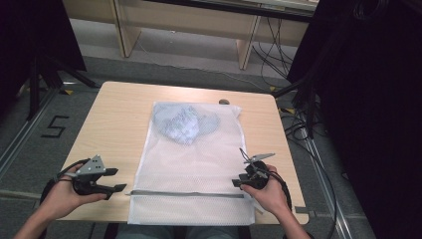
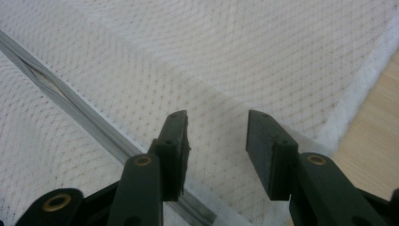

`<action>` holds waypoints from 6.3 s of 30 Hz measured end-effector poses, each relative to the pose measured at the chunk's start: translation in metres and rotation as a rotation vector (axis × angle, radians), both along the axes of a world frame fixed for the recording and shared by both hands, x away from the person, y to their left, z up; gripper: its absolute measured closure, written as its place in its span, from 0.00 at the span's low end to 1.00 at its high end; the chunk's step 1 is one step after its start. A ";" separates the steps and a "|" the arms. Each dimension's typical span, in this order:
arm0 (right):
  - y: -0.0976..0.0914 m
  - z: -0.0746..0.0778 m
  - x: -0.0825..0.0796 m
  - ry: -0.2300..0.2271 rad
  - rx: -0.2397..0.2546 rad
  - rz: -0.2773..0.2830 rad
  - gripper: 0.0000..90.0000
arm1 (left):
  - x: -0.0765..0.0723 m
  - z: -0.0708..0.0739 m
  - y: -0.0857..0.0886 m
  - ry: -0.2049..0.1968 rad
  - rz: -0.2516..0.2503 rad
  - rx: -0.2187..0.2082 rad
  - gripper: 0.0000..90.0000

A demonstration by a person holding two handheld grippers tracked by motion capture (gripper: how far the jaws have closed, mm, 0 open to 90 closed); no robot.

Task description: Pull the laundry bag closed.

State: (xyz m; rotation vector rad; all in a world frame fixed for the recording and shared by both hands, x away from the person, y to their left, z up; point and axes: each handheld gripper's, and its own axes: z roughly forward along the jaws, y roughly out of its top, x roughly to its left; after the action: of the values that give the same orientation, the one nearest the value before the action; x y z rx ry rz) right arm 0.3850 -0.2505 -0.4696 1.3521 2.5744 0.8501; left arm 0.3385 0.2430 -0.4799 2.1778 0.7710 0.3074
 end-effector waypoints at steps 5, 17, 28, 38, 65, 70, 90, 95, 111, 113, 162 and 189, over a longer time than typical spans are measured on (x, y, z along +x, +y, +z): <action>0.005 0.000 0.001 0.003 -0.002 0.025 0.67 | 0.000 -0.002 0.000 -0.001 -0.037 0.023 0.41; 0.017 0.003 -0.001 -0.007 0.011 0.099 0.74 | 0.000 -0.002 0.007 0.025 -0.081 0.024 0.56; 0.049 0.008 -0.013 0.099 0.041 0.174 0.84 | 0.003 -0.006 -0.002 0.067 -0.196 0.148 0.67; 0.058 0.008 -0.013 0.128 0.064 0.177 0.84 | 0.009 -0.013 -0.013 0.077 -0.280 0.241 0.69; 0.060 0.005 -0.010 0.140 0.065 0.190 0.84 | 0.027 -0.004 -0.041 0.159 -0.453 0.504 0.76; 0.060 0.005 -0.009 0.142 0.066 0.191 0.84 | 0.029 -0.004 -0.045 0.177 -0.450 0.510 0.77; 0.069 0.001 -0.006 0.166 0.065 0.212 0.84 | 0.032 -0.004 -0.050 0.181 -0.479 0.484 0.89; 0.080 0.000 -0.005 0.170 0.068 0.236 0.84 | 0.031 -0.004 -0.050 0.159 -0.487 0.489 0.89; 0.165 -0.012 0.008 0.210 0.137 0.362 0.98 | 0.026 0.006 -0.047 0.148 -0.463 0.474 0.90; 0.176 -0.015 0.007 0.222 0.135 0.374 0.98 | 0.027 0.005 -0.047 0.137 -0.471 0.478 0.90; 0.271 -0.038 0.010 0.298 0.207 0.321 1.00 | 0.025 0.016 -0.048 0.109 -0.435 0.415 0.90; 0.265 -0.039 0.012 0.302 0.216 0.317 0.99 | 0.026 0.013 -0.063 0.082 -0.468 0.396 0.90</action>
State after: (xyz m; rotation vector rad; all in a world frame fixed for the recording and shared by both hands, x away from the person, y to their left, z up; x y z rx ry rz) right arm 0.3971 0.0142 -0.5082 1.2204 3.0673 1.0723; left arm 0.3646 0.1795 -0.4666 2.6757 0.2320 0.1353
